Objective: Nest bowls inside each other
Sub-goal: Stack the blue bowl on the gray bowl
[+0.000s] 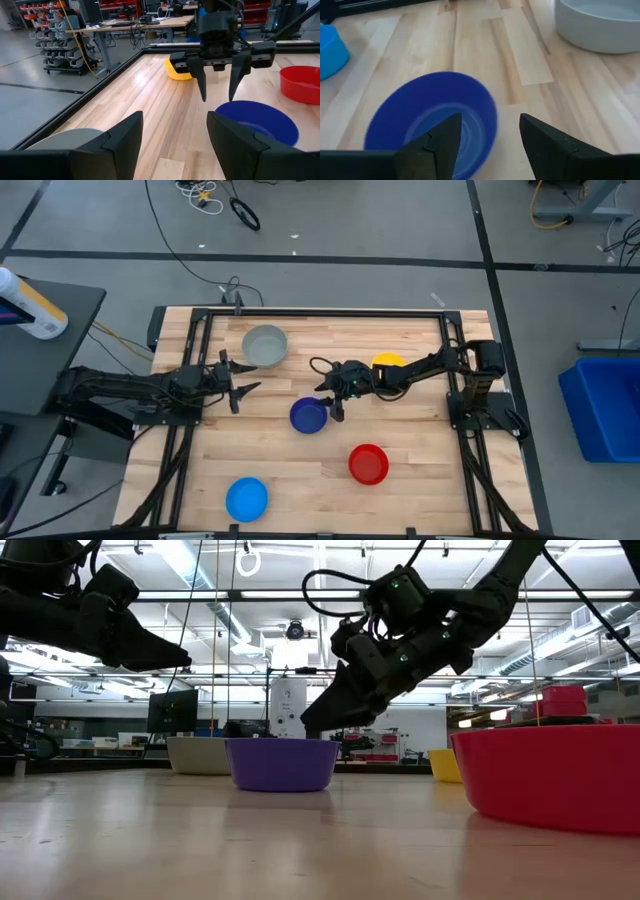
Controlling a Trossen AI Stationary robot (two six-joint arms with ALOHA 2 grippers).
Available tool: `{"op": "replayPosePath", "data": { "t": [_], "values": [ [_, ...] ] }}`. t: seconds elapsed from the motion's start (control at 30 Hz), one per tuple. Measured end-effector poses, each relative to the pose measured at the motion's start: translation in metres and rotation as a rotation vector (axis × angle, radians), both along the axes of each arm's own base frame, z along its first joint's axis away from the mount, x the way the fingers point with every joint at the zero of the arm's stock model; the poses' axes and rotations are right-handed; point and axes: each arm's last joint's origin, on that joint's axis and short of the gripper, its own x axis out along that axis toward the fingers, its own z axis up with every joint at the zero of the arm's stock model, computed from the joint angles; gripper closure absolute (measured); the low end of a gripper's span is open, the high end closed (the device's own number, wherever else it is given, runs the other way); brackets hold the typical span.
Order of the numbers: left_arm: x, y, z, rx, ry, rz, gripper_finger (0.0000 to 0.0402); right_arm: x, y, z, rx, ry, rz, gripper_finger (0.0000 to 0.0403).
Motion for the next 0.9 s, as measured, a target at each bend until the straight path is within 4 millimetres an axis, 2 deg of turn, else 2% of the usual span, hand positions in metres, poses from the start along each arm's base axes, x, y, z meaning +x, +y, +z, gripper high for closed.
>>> {"op": "replayPosePath", "data": {
  "t": [0.17,0.4,0.9],
  "values": [
    [0.0,0.0,0.0,0.0,0.0,0.0,0.0174,0.0,0.001,-0.002,0.01,0.01,0.001,0.0189],
    [0.0,0.0,0.0,-0.003,0.0,0.0,0.0174,0.001,0.001,-0.015,0.025,0.046,-0.009,0.0198],
    [0.0,0.0,0.0,-0.003,0.003,0.0,0.0174,0.001,0.002,-0.017,0.047,0.058,-0.008,0.0232]
  ]
}}
